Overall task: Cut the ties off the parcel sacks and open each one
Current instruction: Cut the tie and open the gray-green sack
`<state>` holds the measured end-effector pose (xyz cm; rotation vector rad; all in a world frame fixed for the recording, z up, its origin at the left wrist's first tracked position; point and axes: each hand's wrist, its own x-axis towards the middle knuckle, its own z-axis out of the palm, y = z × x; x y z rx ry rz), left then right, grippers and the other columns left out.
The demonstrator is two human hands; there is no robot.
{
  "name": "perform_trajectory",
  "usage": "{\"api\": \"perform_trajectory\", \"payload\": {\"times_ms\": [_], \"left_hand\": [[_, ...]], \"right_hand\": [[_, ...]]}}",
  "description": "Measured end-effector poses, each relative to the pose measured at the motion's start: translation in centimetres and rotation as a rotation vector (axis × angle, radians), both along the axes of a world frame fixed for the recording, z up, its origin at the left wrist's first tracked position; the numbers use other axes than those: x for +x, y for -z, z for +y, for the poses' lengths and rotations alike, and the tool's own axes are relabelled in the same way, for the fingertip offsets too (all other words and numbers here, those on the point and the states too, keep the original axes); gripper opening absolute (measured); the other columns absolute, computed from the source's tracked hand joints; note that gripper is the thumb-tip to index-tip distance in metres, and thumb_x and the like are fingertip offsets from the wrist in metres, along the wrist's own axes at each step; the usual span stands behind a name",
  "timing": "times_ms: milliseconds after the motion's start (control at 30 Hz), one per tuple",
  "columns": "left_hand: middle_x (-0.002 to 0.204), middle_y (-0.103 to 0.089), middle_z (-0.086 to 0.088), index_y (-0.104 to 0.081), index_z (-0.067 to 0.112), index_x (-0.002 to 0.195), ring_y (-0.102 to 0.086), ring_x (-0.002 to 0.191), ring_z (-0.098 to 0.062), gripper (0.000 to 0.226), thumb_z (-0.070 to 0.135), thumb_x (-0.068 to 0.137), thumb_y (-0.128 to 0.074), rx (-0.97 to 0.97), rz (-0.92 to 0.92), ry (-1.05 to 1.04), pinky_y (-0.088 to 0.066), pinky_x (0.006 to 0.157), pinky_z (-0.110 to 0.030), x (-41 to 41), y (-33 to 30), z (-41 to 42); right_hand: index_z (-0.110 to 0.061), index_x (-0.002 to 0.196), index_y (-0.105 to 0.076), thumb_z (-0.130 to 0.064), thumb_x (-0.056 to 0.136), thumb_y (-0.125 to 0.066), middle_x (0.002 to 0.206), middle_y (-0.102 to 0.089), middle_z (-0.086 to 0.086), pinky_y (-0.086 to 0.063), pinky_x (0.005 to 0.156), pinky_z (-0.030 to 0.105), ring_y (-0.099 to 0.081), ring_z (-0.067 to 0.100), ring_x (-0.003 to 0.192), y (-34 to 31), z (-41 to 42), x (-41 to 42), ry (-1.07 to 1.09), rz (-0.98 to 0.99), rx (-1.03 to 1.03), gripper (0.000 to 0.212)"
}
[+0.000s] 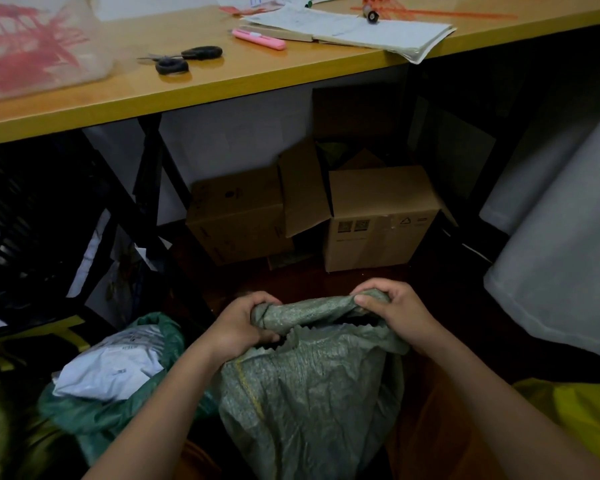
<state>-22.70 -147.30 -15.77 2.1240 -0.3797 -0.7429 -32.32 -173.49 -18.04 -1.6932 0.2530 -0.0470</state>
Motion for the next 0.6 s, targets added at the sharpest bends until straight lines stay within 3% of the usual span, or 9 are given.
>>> {"api": "perform_trajectory", "payload": {"times_ms": [67, 133, 200, 267, 333, 400, 500, 600], "left_hand": [[0.092, -0.065, -0.001, -0.066, 0.022, 0.087, -0.064, 0.084, -0.017, 0.030, 0.008, 0.068, -0.083, 0.191, -0.198, -0.020, -0.055, 0.077, -0.036, 0.1, -0.1, 0.7], [0.076, -0.068, -0.002, -0.068, 0.016, 0.075, -0.065, 0.072, -0.016, 0.015, 0.010, 0.072, -0.081, 0.225, -0.229, -0.105, -0.052, 0.070, -0.034, 0.3, -0.2, 1.3], [0.070, -0.072, -0.007, -0.072, 0.008, 0.076, -0.068, 0.064, -0.018, 0.007, 0.004, 0.075, -0.078, 0.024, -0.072, -0.321, -0.054, 0.062, -0.029, 1.0, -0.9, 1.4], [0.077, -0.074, -0.012, -0.073, 0.005, 0.087, -0.071, 0.066, -0.021, 0.014, -0.004, 0.076, -0.072, -0.277, 0.155, -0.525, -0.056, 0.057, -0.029, 1.9, -2.2, 1.4], [0.086, -0.074, -0.016, -0.071, 0.004, 0.097, -0.072, 0.072, -0.023, 0.025, -0.003, 0.073, -0.071, -0.439, 0.276, -0.499, -0.057, 0.056, -0.029, 2.8, -3.2, 1.6], [0.093, -0.073, -0.019, -0.071, 0.002, 0.102, -0.072, 0.076, -0.025, 0.034, 0.004, 0.068, -0.072, -0.400, 0.355, -0.361, -0.058, 0.060, -0.031, 2.9, -3.5, 1.9], [0.100, -0.071, -0.022, -0.070, -0.001, 0.104, -0.071, 0.084, -0.027, 0.029, 0.009, 0.076, -0.068, -0.261, 0.431, -0.261, -0.060, 0.071, -0.035, 2.6, -2.2, 2.0], [0.101, -0.069, -0.022, -0.068, 0.004, 0.105, -0.069, 0.082, -0.027, 0.017, 0.008, 0.091, -0.059, -0.324, 0.444, -0.376, -0.059, 0.069, -0.035, 2.1, -0.7, 1.4]], "right_hand": [[-0.027, 0.081, -0.073, -0.021, 0.089, -0.068, 0.087, -0.073, 0.000, -0.057, 0.072, 0.031, -0.070, 0.019, 0.084, 0.4, 0.1, 0.2, 0.068, 0.024, -0.007, 0.011], [-0.025, 0.081, -0.072, -0.020, 0.091, -0.066, 0.084, -0.073, 0.000, -0.056, 0.066, 0.030, -0.070, 0.019, 0.080, 0.1, 0.4, 0.2, 0.091, 0.024, 0.041, 0.013], [-0.023, 0.083, -0.071, -0.021, 0.092, -0.064, 0.084, -0.073, 0.003, -0.055, 0.064, 0.028, -0.070, 0.019, 0.079, -0.3, 0.5, 0.3, 0.124, 0.023, 0.151, 0.012], [-0.020, 0.084, -0.070, -0.023, 0.093, -0.062, 0.086, -0.072, 0.009, -0.056, 0.066, 0.032, -0.070, 0.023, 0.079, -0.8, 0.4, 0.5, 0.152, 0.021, 0.305, 0.012], [-0.019, 0.085, -0.069, -0.026, 0.094, -0.061, 0.087, -0.072, 0.011, -0.056, 0.065, 0.034, -0.071, 0.025, 0.080, -1.2, 0.0, 0.6, 0.159, 0.037, 0.419, 0.014], [-0.017, 0.086, -0.069, -0.027, 0.095, -0.060, 0.088, -0.073, 0.011, -0.056, 0.063, 0.032, -0.072, 0.025, 0.080, -1.0, -0.2, 0.5, 0.200, 0.088, 0.444, 0.016], [-0.020, 0.080, -0.071, -0.027, 0.094, -0.062, 0.088, -0.074, 0.009, -0.055, 0.062, 0.031, -0.072, 0.021, 0.078, 0.2, -0.9, 0.1, 0.270, 0.175, 0.261, 0.018], [-0.025, 0.078, -0.072, -0.026, 0.091, -0.066, 0.096, -0.069, 0.002, -0.052, 0.077, 0.031, -0.066, 0.016, 0.088, 0.8, -1.9, 0.2, 0.247, 0.176, -0.082, 0.015]]}}
